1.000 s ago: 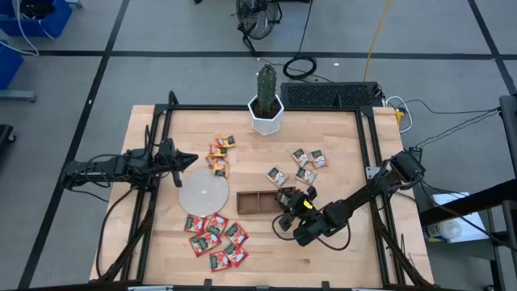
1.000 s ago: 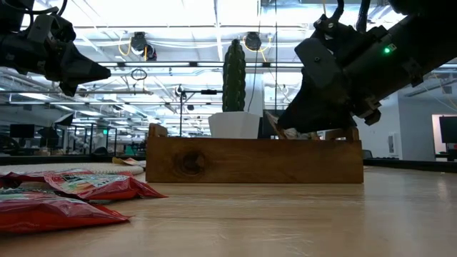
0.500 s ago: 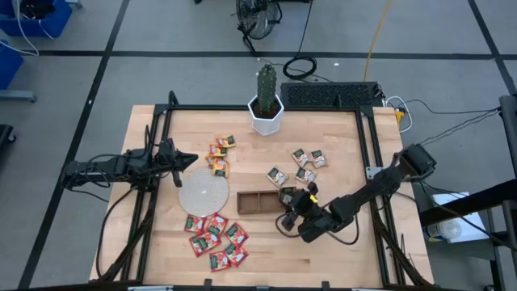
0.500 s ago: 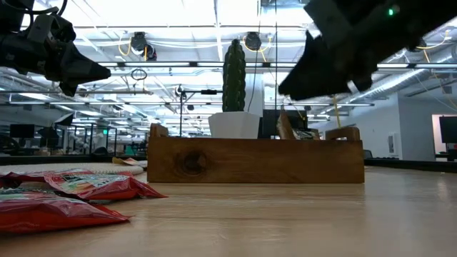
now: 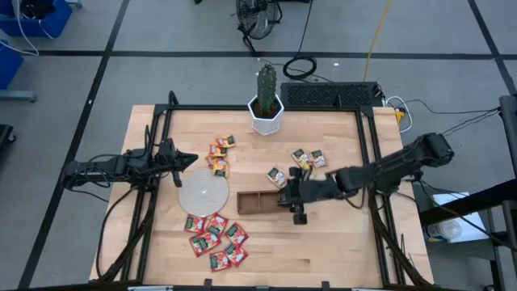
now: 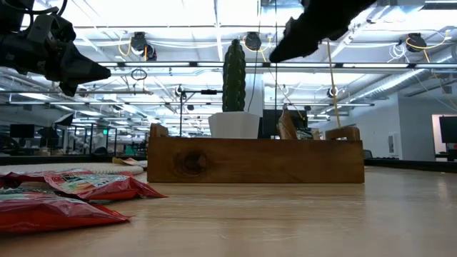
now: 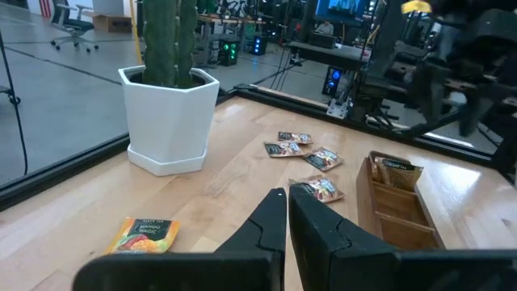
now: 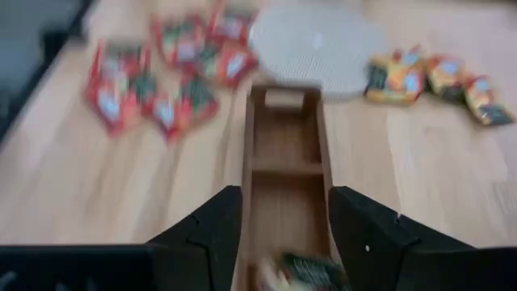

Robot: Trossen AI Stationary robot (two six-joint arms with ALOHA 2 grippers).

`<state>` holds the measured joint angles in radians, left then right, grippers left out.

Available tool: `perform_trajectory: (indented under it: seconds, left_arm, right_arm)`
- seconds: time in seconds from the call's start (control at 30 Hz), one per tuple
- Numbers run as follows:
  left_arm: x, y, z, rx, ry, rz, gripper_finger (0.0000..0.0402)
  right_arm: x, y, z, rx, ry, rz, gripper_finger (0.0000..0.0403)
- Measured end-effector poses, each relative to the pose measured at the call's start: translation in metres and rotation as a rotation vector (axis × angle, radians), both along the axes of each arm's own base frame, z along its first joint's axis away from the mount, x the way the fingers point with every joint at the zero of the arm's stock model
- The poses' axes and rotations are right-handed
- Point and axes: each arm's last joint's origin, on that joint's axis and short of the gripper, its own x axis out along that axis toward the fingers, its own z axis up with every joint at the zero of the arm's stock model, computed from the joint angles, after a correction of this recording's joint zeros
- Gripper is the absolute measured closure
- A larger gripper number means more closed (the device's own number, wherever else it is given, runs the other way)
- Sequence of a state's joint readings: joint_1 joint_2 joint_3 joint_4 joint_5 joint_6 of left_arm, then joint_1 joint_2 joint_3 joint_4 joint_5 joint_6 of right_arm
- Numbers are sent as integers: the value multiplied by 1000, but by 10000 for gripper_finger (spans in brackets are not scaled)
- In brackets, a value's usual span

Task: Pick & Place Tea
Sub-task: Put the brown tea bag into the right section of the wooden organizer

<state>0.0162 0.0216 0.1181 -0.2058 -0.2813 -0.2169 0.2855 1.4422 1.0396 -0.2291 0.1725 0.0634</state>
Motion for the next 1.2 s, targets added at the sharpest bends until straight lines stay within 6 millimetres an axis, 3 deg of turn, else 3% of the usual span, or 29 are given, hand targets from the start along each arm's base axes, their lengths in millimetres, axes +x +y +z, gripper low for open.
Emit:
perform_trajectory:
  seconds: [0.13, 0.27, 0.4, 0.63, 0.97, 1.2]
  left_arm:
    - [0, 0, 0, 0, 0, 0, 380]
    - [0, 0, 0, 0, 0, 0, 380]
    - [0, 0, 0, 0, 0, 0, 380]
    - [0, 0, 0, 0, 0, 0, 380]
    - [0, 0, 0, 0, 0, 0, 380]
    - [0, 0, 0, 0, 0, 0, 380]
  right_arm:
    - [6, -13, 17, -126, 204, 90, 234]
    - [17, -20, 26, -170, 283, 139, 234]
    - [31, -12, 10, -221, 281, 285, 234]
    - [34, -3, -22, -301, 448, 403, 234]
    - [36, -6, -23, -453, 442, 471, 234]
    - [41, -12, -22, -434, 399, 477, 234]
